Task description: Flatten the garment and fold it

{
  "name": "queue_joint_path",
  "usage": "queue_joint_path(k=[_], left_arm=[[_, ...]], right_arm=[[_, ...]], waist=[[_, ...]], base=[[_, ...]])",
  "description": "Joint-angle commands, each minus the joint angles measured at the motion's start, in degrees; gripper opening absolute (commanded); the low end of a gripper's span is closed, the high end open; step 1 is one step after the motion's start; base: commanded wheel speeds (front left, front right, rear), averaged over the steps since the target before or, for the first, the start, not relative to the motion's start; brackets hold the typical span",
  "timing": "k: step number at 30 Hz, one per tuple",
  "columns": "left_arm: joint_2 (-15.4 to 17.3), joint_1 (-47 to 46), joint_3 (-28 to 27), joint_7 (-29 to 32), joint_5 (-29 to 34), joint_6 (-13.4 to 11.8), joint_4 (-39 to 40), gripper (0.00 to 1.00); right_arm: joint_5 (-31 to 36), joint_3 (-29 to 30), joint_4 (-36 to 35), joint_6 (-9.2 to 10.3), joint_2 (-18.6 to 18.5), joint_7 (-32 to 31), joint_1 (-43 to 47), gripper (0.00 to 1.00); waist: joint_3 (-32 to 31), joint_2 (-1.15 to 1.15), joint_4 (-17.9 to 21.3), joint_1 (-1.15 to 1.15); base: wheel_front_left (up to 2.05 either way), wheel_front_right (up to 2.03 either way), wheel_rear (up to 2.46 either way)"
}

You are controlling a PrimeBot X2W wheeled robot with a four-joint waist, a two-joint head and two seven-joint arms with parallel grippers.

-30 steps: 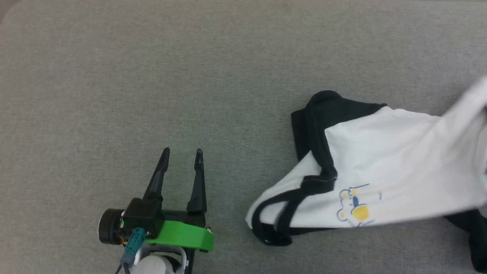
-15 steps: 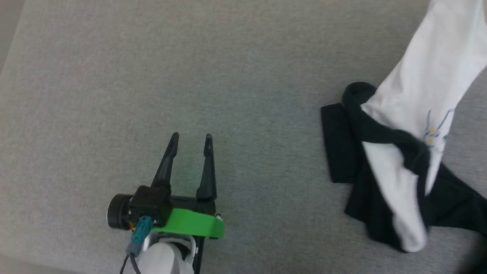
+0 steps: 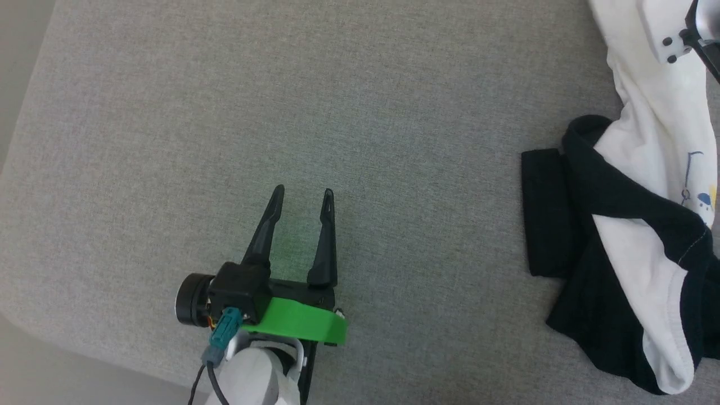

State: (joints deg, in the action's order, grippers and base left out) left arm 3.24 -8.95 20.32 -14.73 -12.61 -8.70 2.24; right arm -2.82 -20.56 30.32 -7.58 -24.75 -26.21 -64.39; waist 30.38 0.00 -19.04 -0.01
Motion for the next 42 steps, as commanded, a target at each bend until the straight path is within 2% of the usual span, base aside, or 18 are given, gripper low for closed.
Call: queue_joint_path(k=[1,5,9,15,18,24,28,33,40,41,42], left_arm=[[-0.3,-1.0,-0.2,-0.3,0.0,-0.1,-0.2,1.0],[-0.3,-0.3,-1.1,-0.3,0.5,-0.1,-0.3,1.0],[-0.1,1.4,-2.3,-0.3,1.0,0.1,-0.7,1.0],[1.1,4.8,-4.2,-0.3,1.4,0.0,-0.1,1.0],[1.7,6.3,-4.9,-0.3,1.6,0.0,0.4,1.0],[2.4,8.3,-5.6,-0.3,1.5,0.0,1.3,1.0],[2.7,8.8,-5.8,-0.3,1.4,-0.1,1.7,1.0],[3.0,8.8,-5.6,-0.3,1.4,-0.1,2.2,1.0],[3.5,8.3,-5.6,-0.3,1.4,-0.2,2.6,1.0],[3.6,8.3,-5.6,-0.2,1.4,-0.2,2.6,1.0],[3.7,8.2,-5.6,-0.2,1.5,-0.2,2.7,1.0]], right_arm=[[-0.4,-0.2,0.1,0.09,-0.1,1.2,-1.3,1.0],[-2.5,1.9,-0.7,0.09,0.6,4.7,-0.3,1.0],[-5.4,5.2,-4.1,0.09,1.0,6.8,4.8,1.0],[-8.0,13.3,-16.1,0.09,-1.4,8.5,20.3,1.0],[-8.2,19.1,-23.9,0.09,-0.7,7.6,31.3,1.0],[-8.3,28.2,-37.8,0.09,7.4,2.9,54.8,1.0],[-8.2,30.9,-43.3,0.09,12.2,0.7,66.4,1.0],[-7.1,32.7,-44.7,0.09,13.1,-0.5,73.4,1.0],[-4.6,32.9,-36.4,0.09,11.0,0.8,73.2,1.0],[-4.3,32.4,-34.8,0.09,10.8,0.7,72.9,0.44],[-4.2,32.1,-33.8,0.09,10.7,0.7,72.5,0.31]], waist=[[-1.5,0.0,1.2,0.01],[-4.8,0.0,3.2,0.01],[-8.6,0.0,5.4,0.01],[-13.1,0.0,8.6,0.01],[-14.7,0.0,10.0,0.01],[-16.8,0.0,12.0,0.01],[-17.0,0.0,12.8,0.01],[-16.4,0.0,13.1,0.01],[-15.2,0.0,12.5,0.01],[-15.2,0.0,12.3,0.01],[-15.1,0.0,12.1,0.01]], base=[[0.0,0.0,0.0],[0.0,0.0,0.0],[0.0,0.0,0.0],[0.0,0.0,0.0],[0.0,0.0,0.0],[0.0,0.0,0.0],[0.0,0.0,0.0],[0.0,0.0,0.0],[0.0,0.0,0.0],[0.0,0.0,0.0],[0.0,0.0,0.0]])
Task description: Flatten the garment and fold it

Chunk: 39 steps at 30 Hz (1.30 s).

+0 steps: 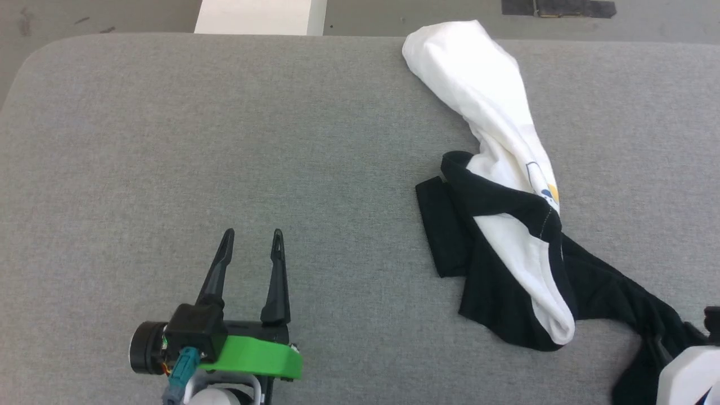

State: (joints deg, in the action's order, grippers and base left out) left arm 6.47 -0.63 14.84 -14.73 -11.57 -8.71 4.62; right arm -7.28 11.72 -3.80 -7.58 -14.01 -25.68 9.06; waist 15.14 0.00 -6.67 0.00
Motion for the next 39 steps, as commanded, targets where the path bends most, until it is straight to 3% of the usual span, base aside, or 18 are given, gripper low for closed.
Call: queue_joint_path(k=[1,7,14,15,18,22,26,28,29,30,36,39], left_arm=[[0.5,-0.2,-0.1,-0.2,0.4,-0.2,0.4,1.0],[0.7,-0.2,-0.3,-0.1,0.5,-0.9,1.1,1.0],[0.6,-1.3,0.1,-0.1,0.4,-1.0,1.4,1.0],[0.6,-2.4,0.4,-0.1,0.6,-0.8,1.5,1.0],[0.6,-3.5,0.8,0.0,0.8,-0.6,1.5,1.0],[0.5,-4.8,1.4,0.0,0.9,-0.5,1.3,1.0],[0.3,-6.0,2.0,0.0,1.1,-0.3,0.8,1.0],[0.1,-6.5,2.3,0.0,1.2,-0.4,0.6,1.0],[0.1,-6.6,2.4,0.0,1.2,-0.4,0.5,1.0],[0.0,-6.7,2.5,0.0,1.2,-0.5,0.4,1.0],[0.4,-6.1,2.4,0.0,1.1,-0.9,0.0,1.0],[0.7,-4.9,2.2,0.0,0.8,-1.0,-0.2,1.0]], right_arm=[[0.4,-0.3,1.2,0.09,0.1,0.5,-1.6,0.0],[0.5,0.1,-1.4,0.09,-1.5,2.2,-7.1,0.0],[1.9,1.3,-4.4,0.09,-13.8,-0.2,-18.0,0.0],[2.6,1.1,-1.5,0.09,-20.9,-0.8,-22.7,0.0],[3.6,1.5,4.1,0.09,-26.8,-0.6,-27.4,0.0],[7.1,3.3,12.2,0.09,-30.3,0.5,-32.3,0.0],[9.3,4.5,18.3,0.09,-29.0,2.6,-35.4,0.0],[10.4,4.9,20.7,0.09,-27.6,3.6,-36.7,0.31],[11.0,5.1,21.7,0.09,-26.8,4.3,-37.3,0.71],[11.5,5.4,22.4,0.09,-26.3,4.9,-37.9,1.0],[12.3,6.7,23.2,0.09,-21.4,10.0,-40.2,1.0],[10.4,8.1,20.1,0.09,-16.9,13.2,-39.1,1.0]], waist=[[0.3,0.0,-0.5,0.0],[0.9,0.0,-0.2,0.0],[3.0,0.0,1.0,0.0],[4.6,0.0,0.8,0.0],[6.6,0.0,0.2,0.0],[8.7,0.0,-1.0,0.0],[9.9,0.0,-2.0,0.0],[10.1,0.0,-2.3,0.0],[10.1,0.0,-2.4,0.0],[10.0,0.0,-2.4,0.0],[7.1,0.0,-1.8,0.0],[4.2,0.0,-1.1,0.0]], base=[[0.0,0.0,0.0],[0.0,0.0,0.0],[0.0,0.0,0.0],[0.0,0.0,0.0],[0.0,0.0,0.0],[0.0,0.0,0.0],[0.0,0.0,0.0],[0.0,0.0,0.0],[0.0,0.0,0.0],[0.0,0.0,0.0],[0.0,0.0,0.0],[0.0,0.0,0.0]])
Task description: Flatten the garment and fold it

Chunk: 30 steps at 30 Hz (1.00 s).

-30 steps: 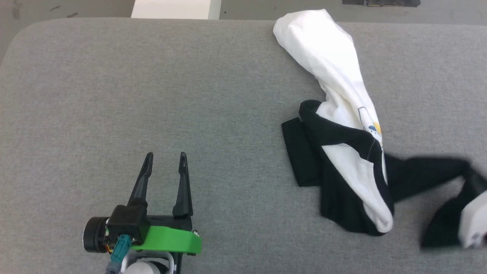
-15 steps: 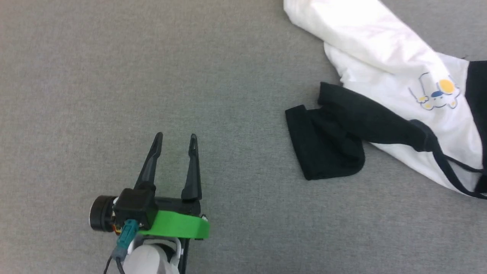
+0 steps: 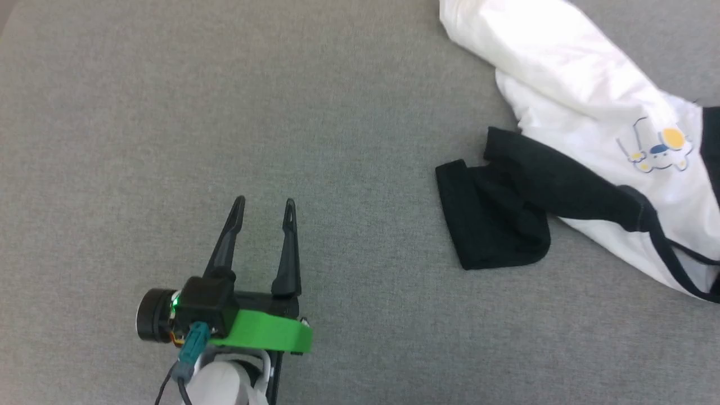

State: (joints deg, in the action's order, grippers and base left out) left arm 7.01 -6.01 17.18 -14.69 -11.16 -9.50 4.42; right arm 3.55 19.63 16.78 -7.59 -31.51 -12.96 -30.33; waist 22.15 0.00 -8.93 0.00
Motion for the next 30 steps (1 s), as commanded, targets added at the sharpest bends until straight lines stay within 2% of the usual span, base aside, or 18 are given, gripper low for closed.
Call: queue_joint_path(k=[1,4,9,12,15,18,23,27,30], left_arm=[[0.3,0.9,-0.3,0.0,0.2,-0.3,-0.1,1.0],[0.9,2.8,-0.8,0.2,-0.2,-0.7,-0.1,1.0],[1.9,5.8,-1.5,0.3,-0.9,-1.1,0.7,1.0],[2.4,7.1,-1.5,0.3,-1.1,-1.1,1.2,1.0],[2.7,7.9,-1.3,0.5,-1.1,-1.1,1.6,1.0],[2.7,7.6,-0.8,0.7,-1.1,-0.9,2.1,1.0],[2.3,4.5,1.3,2.6,-0.8,0.5,2.5,1.0],[1.9,-1.6,5.5,7.1,0.1,3.9,1.8,1.0],[1.2,-7.3,9.7,13.2,1.2,7.2,-0.7,1.0]], right_arm=[[-1.2,0.6,-1.9,0.1,2.0,1.1,1.1,1.0],[-4.2,0.8,-8.2,0.1,7.6,2.1,5.6,1.0],[-5.5,0.9,-20.7,0.1,16.4,2.9,16.5,1.0],[-5.8,1.5,-27.1,0.1,23.6,3.9,23.6,1.0],[-5.5,1.5,-30.3,0.1,27.3,5.5,29.1,1.0],[-5.6,2.1,-31.4,0.1,28.5,7.3,32.3,1.0],[-11.2,1.9,-29.8,0.1,28.6,8.9,34.9,1.0],[-10.8,2.4,-31.2,0.1,28.6,9.2,34.9,1.0],[-10.2,3.0,-32.9,0.1,28.6,8.7,34.0,1.0]], waist=[[-3.6,0.0,1.4,0.0],[-6.6,0.0,2.6,0.0],[-9.6,0.0,4.2,0.0],[-10.6,0.0,5.1,0.0],[-11.5,0.0,6.3,0.0],[-12.1,0.0,6.9,0.0],[-12.6,0.0,7.6,0.0],[-11.4,0.0,7.5,0.0],[-9.6,0.0,7.1,0.0]], base=[[0.0,0.0,0.0],[0.0,0.0,0.0],[0.0,0.0,0.0],[0.0,0.0,0.0],[0.0,0.0,0.0],[0.0,0.0,0.0],[0.0,0.0,0.0],[0.0,0.0,0.0],[0.0,0.0,0.0]])
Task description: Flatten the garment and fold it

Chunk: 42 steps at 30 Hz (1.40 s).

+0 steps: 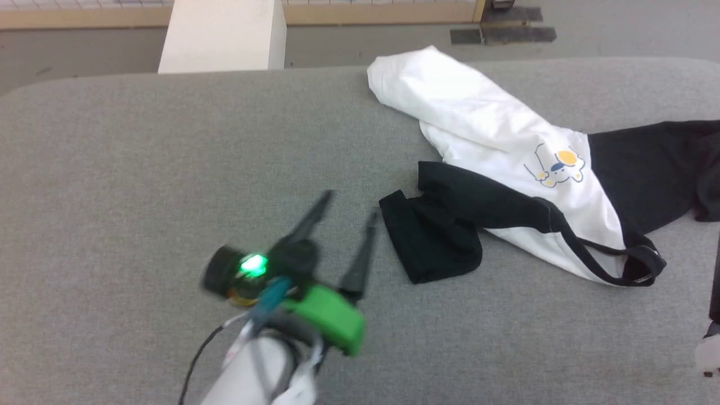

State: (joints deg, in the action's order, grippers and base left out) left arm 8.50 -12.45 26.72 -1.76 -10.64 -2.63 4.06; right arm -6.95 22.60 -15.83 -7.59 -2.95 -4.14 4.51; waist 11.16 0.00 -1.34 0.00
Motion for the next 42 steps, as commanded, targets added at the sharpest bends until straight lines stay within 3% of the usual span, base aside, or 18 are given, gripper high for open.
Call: queue_joint_path(k=[1,5,8,13,20,22,27,32,36,42], left_arm=[[-0.7,-2.7,1.7,3.0,0.9,1.4,-1.7,1.0],[-2.0,-9.0,6.4,10.3,2.3,4.9,-6.5,1.0],[-2.8,-12.3,8.5,13.8,2.9,5.9,-10.3,1.0],[-3.8,-15.2,8.8,20.8,2.8,4.4,-17.6,1.0],[-5.0,-16.9,8.9,22.8,0.5,2.2,-21.6,1.0],[-5.1,-17.3,9.5,22.4,-0.2,2.7,-22.7,0.0],[-5.4,-17.6,10.5,21.0,-2.1,2.9,-24.2,0.0],[-5.5,-16.3,8.5,17.3,-4.2,0.5,-21.5,0.0],[-4.6,-11.6,3.3,14.1,-7.9,-3.0,-14.3,0.0],[2.5,1.4,-7.1,14.3,-10.5,-11.3,2.2,0.0]], right_arm=[[0.2,0.3,-0.9,0.1,0.1,-0.3,-1.2,1.0],[-0.6,-0.4,-2.1,0.1,0.1,-1.0,-2.7,1.0],[-1.7,-1.0,-2.4,0.1,0.1,-1.1,-3.7,1.0],[-2.4,-2.1,-2.6,0.1,0.1,-0.8,-4.9,1.0],[-2.7,-2.5,-1.4,0.1,0.1,-0.1,-6.2,1.0],[-2.7,-2.7,-0.9,0.1,0.1,0.1,-6.5,1.0],[-2.7,-2.4,0.7,0.1,0.1,0.6,-6.8,1.0],[-2.5,-2.0,1.9,0.1,0.1,0.9,-6.4,1.0],[-2.4,-1.8,2.4,0.1,0.1,0.7,-5.4,1.0],[-2.5,-1.6,2.4,0.1,0.1,-0.1,-3.5,1.0]], waist=[[2.2,0.0,-0.6,0.0],[5.3,0.0,-0.3,0.0],[7.5,0.0,0.0,0.0],[10.3,0.0,1.0,0.0],[12.3,0.0,2.2,0.0],[12.6,0.0,2.4,0.0],[11.5,0.0,2.0,0.0],[7.8,0.0,0.6,0.0],[4.3,0.0,-1.1,0.0],[0.8,0.0,-3.6,0.0]], base=[[0.0,0.0,0.0],[0.0,0.0,0.0],[0.0,0.0,0.0],[0.0,0.0,0.0],[0.0,0.0,0.0],[0.0,0.0,0.0],[0.0,0.0,0.0],[0.0,0.0,0.0],[0.0,0.0,0.0],[0.0,0.0,0.0]])
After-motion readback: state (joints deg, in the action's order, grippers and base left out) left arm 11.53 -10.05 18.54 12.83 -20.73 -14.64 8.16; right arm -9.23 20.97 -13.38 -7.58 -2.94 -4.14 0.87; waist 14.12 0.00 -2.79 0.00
